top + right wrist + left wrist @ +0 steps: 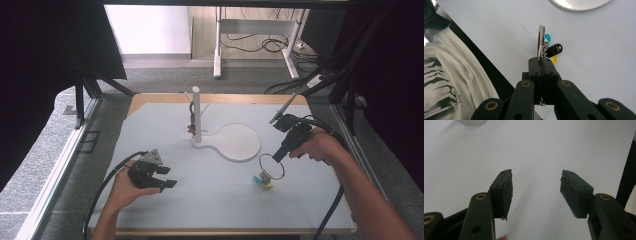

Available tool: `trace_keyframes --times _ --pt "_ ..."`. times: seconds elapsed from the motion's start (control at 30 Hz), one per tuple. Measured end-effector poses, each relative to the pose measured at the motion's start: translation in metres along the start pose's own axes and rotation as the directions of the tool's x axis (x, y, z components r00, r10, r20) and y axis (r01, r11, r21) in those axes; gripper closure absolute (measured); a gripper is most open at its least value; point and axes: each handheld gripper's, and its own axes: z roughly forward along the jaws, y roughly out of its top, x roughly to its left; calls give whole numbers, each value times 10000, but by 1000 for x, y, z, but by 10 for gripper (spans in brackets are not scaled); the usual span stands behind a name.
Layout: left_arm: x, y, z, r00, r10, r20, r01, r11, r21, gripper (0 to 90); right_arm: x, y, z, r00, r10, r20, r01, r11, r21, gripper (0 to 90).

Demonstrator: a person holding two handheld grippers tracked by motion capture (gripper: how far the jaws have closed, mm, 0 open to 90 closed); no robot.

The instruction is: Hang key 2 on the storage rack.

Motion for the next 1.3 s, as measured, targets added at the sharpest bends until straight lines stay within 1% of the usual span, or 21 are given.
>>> trace_keyframes --times 0.03,0.2,0.6,0.73,1.0,1.03,1.07,1.1,1.3 --pt "0 0 0 10000 -31 6 31 10000 -7 439 -1 1 -2 10000 55 7 -55 10000 -45 880" --pt "2 -1 -1 10000 -79 -30 79 10000 -7 439 -3 7 -10 10000 43 -3 -43 9999 -159 881" --pt "2 -2 -2 9999 -125 -58 125 9999 -22 438 -4 20 -27 10000 93 -34 -94 9987 -507 881" --pt "2 -2 0 9999 -113 -65 113 9999 2 438 -4 26 -35 9999 160 56 -156 9972 -735 881" --pt "4 -3 -3 9998 -209 -77 208 9998 -61 438 -5 39 -47 9996 244 166 -227 9952 -951 881" --pt "5 -3 -3 9998 -209 -76 208 9998 -76 438 -5 40 -48 9995 214 227 -191 9949 -991 881" --pt "5 -4 -3 9998 -209 -67 208 9998 -71 438 -6 42 -50 9991 281 309 -246 9937 -1096 881" --pt "5 -4 -3 9998 -209 -67 208 9998 -71 438 -6 43 -51 9992 312 258 -280 9926 -1185 881" --pt "6 -4 -3 9997 -234 -69 233 9997 -83 438 -5 52 -55 9990 327 291 -288 9917 -1255 881"
